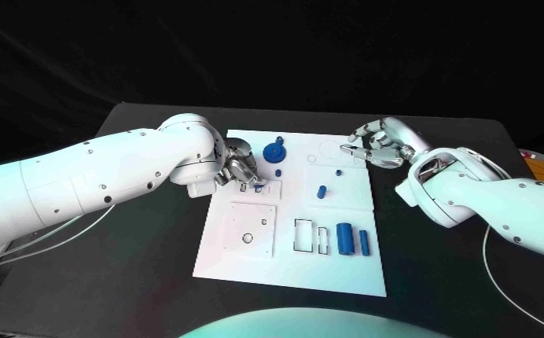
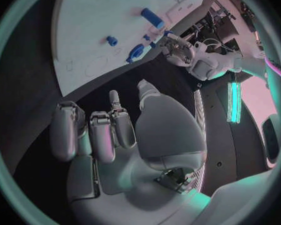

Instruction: Assemble the parts on the task board

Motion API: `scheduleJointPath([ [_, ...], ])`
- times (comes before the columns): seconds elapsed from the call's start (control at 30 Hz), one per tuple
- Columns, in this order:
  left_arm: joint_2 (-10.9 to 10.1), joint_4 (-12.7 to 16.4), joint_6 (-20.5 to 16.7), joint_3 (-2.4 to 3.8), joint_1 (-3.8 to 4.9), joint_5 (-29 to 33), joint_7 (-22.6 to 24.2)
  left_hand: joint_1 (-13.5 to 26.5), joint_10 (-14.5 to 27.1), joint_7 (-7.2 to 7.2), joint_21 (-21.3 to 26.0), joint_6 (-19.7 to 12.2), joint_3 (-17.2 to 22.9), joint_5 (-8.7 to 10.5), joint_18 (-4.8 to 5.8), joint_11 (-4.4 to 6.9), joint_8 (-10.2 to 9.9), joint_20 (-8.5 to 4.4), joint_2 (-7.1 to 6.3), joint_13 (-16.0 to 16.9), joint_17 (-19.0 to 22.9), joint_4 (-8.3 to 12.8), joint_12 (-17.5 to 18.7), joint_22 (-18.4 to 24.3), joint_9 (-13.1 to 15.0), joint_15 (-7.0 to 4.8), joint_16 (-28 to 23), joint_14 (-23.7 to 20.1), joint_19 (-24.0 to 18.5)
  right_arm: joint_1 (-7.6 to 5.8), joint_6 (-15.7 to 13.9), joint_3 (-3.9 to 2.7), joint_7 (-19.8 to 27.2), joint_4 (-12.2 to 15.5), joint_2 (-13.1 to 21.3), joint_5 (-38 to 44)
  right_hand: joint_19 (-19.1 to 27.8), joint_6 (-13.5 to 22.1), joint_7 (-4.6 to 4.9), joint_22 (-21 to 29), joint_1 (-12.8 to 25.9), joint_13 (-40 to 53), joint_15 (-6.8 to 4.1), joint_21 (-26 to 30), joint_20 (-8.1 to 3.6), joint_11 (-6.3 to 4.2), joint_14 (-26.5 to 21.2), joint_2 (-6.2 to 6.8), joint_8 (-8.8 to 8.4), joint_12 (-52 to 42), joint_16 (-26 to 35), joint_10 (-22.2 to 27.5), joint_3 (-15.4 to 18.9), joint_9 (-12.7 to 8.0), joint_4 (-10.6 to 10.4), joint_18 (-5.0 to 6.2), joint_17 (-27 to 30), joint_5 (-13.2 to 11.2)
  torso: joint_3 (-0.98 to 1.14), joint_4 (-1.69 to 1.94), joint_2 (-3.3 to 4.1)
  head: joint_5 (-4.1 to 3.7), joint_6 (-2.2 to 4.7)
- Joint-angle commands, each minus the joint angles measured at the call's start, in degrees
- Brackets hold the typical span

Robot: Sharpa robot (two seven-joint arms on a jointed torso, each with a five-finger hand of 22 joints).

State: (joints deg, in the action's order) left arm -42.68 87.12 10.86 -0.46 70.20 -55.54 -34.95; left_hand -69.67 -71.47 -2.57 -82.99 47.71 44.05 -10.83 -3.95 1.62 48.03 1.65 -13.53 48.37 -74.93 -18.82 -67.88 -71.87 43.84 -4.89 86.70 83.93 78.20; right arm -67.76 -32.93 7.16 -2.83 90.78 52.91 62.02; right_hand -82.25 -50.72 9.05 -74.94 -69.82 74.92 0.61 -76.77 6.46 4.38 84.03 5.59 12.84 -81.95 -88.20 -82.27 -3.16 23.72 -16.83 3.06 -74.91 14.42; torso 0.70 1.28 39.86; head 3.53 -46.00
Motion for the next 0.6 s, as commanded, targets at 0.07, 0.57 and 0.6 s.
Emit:
scheduleJointPath([
  [0.07,0.7,-1.3,5.1,0.11,0.96,2.4,0.9,-0.9,0.3,-0.10,0.3,-0.5,8.9,-0.16,-0.05,-0.14,0.1,0.28,-0.42,-0.3,-8.3,9.4,0.3,0.0,0.1,0.32,-0.1,4.3,-0.3,0.05,0.7,0.01,0.0,0.0,0.0,0.6,0.1,0.6,-0.01,-5.9,0.0,6.2,-0.40,0.3,-0.21,-0.04,4.5,-0.66,0.18,0.2,0.3,0.1,0.3,-0.1,0.1,0.34,-8.4,0.2,0.01,-0.02,0.01,-0.12,0.10],
  [0.57,7.5,-13.2,25.7,-0.54,5.99,5.6,-0.9,-1.6,2.1,-0.81,0.7,-0.7,8.9,0.43,-0.21,-0.75,-1.1,0.65,-0.05,-3.9,-7.3,10.8,2.9,0.8,-0.3,0.79,-0.6,3.9,-1.0,0.05,0.7,0.01,-0.1,0.0,-0.2,0.6,0.1,0.6,-0.01,-5.9,0.0,6.2,-0.40,0.3,-0.21,-0.04,4.5,-0.66,0.18,0.2,0.3,0.1,0.3,-0.1,0.1,0.34,-8.4,0.2,-0.06,0.07,0.05,-0.05,-0.25],
  [0.6,7.7,-13.5,26.1,-0.58,6.11,5.7,-1.0,-1.6,2.2,-0.82,0.7,-0.7,8.8,0.44,-0.21,-0.76,-1.1,0.67,0.00,-4.1,-7.3,10.9,3.0,0.8,-0.3,0.81,-0.6,3.8,-1.0,0.05,0.7,0.01,-0.1,0.0,-0.2,0.6,0.1,0.6,-0.01,-5.9,0.0,6.2,-0.40,0.3,-0.21,-0.04,4.5,-0.66,0.18,0.2,0.3,0.1,0.3,-0.1,0.1,0.34,-8.4,0.2,-0.06,0.07,0.05,-0.05,-0.25],
])
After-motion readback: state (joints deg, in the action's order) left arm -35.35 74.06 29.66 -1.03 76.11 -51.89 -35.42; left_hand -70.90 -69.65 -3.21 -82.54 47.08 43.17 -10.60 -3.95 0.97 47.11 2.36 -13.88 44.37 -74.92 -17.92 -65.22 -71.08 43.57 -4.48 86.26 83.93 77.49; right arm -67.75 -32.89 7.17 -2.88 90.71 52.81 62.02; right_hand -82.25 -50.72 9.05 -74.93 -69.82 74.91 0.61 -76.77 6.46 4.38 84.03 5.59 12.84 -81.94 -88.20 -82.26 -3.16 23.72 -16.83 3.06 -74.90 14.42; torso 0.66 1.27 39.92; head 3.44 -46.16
